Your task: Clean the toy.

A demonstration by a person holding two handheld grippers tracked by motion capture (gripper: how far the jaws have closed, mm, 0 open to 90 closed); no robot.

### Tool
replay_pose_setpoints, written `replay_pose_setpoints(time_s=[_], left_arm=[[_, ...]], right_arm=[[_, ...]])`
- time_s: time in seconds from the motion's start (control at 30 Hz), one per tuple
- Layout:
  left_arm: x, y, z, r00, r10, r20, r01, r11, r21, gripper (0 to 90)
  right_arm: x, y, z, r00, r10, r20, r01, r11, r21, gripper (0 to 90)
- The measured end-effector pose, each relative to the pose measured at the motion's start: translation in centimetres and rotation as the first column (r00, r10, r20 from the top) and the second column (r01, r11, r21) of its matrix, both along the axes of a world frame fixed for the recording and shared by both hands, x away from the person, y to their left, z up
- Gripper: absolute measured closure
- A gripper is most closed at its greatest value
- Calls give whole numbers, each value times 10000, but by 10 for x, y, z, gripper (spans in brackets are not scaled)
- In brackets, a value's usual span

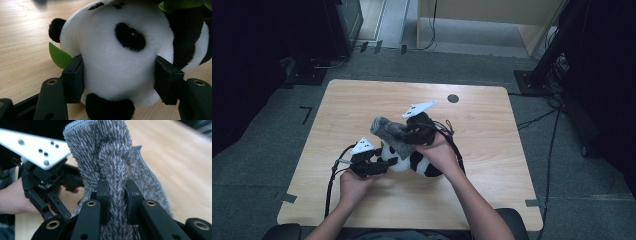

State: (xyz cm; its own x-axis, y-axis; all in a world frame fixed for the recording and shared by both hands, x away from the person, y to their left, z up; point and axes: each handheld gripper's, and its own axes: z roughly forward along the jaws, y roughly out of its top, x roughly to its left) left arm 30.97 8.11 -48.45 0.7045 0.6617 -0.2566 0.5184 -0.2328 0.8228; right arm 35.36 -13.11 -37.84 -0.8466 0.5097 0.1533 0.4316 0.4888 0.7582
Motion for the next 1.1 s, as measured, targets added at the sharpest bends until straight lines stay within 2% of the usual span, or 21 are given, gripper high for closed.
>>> replay_pose_setpoints(time_s=[0.13,0.17,0.2,0.3,0.43,0.6,0.7,0.8,0.87,1.0,1.1], left_arm=[[0,0,-1,9999,74,-137,-74,10000,38,350],[1,1,-2,9999,26,-114,-26,10000,-2,351],[1,1,-3,9999,21,-133,-22,10000,-64,353],[1,0,-3,9999,30,-102,-30,10000,8,361],[1,0,-3,9999,-39,-104,40,10000,70,364],[3,1,-3,9998,-96,-169,97,9999,45,363],[3,1,-3,9998,-130,-161,131,9999,48,363],[3,2,-3,9997,-175,-152,175,9998,36,360],[4,2,-3,9997,-211,-155,212,9998,57,358],[5,2,-3,9995,-252,-178,253,9997,63,356],[6,2,-3,9993,-272,-241,272,9996,-6,348]], right_arm=[[6,14,-26,9973,230,-693,-284,9966,-779,777],[6,13,-30,9973,265,-681,-309,9974,-658,779],[7,12,-31,9972,246,-713,-285,9981,-554,780],[7,10,-30,9983,190,-551,-231,9969,-747,784],[9,4,-29,9980,128,-616,-168,9978,-645,785],[15,-14,-26,9972,-475,-573,436,9968,-677,772],[22,-33,-28,9908,-961,-958,922,9947,-446,765],[28,-48,-32,9832,-1449,-1114,1406,9890,-453,767],[30,-54,-33,9810,-1525,-1198,1499,9882,-301,769],[29,-62,-28,9797,-1799,-881,1775,9835,-347,773],[27,-72,-21,9721,-2275,-574,2248,9731,-496,783]])
